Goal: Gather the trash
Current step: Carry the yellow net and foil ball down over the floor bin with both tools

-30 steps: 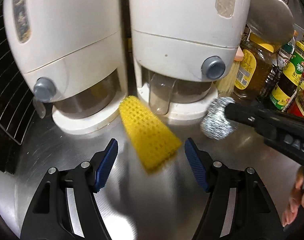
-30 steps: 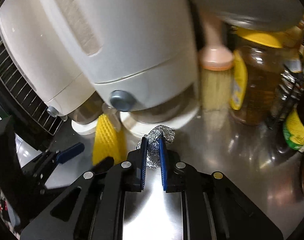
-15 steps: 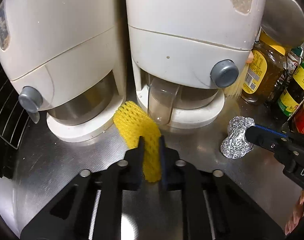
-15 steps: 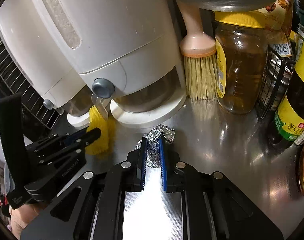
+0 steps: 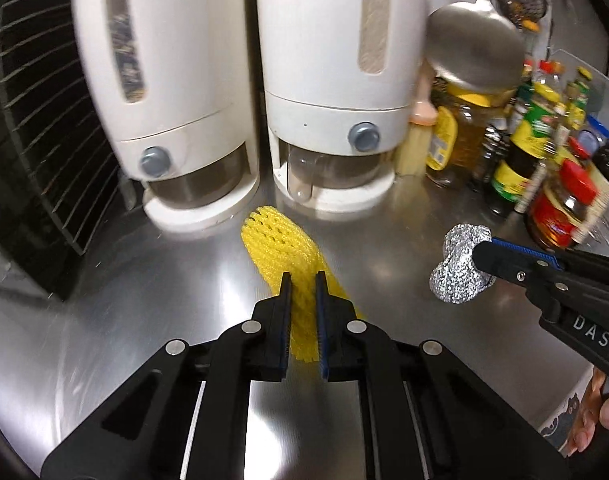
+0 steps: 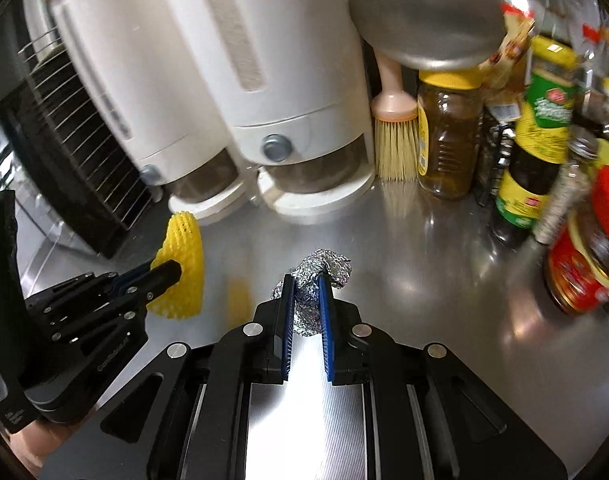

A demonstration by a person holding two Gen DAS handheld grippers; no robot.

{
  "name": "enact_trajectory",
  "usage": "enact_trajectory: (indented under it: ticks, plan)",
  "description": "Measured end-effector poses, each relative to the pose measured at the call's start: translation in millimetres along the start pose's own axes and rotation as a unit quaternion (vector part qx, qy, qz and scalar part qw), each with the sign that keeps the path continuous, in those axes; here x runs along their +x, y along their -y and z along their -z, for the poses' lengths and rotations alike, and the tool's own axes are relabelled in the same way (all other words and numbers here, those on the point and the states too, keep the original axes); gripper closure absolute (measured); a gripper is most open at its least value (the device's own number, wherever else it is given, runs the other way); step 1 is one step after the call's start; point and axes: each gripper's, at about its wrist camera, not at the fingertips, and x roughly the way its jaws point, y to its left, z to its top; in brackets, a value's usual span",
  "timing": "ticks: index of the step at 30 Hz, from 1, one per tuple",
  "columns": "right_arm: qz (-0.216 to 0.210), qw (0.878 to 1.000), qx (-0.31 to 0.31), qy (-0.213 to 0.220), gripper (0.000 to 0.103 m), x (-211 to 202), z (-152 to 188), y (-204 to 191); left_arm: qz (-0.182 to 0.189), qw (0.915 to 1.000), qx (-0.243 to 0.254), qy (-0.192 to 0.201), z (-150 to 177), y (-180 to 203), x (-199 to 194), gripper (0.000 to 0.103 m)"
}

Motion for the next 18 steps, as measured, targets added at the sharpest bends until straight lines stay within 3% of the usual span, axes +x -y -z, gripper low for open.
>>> enact_trajectory:
  ticks: [11, 18]
  plan:
    - [0.017, 1.000, -0.016, 0.008, 0.090, -85, 73, -31, 0.009, 0.9994, -0.002, 0.033, 81, 15, -116, 0.094]
    - [0.019, 0.999, -0.018, 0.024, 0.090, -126, 128, -44, 0.004, 0.9989, -0.003, 0.047, 139, 27, -168, 0.094]
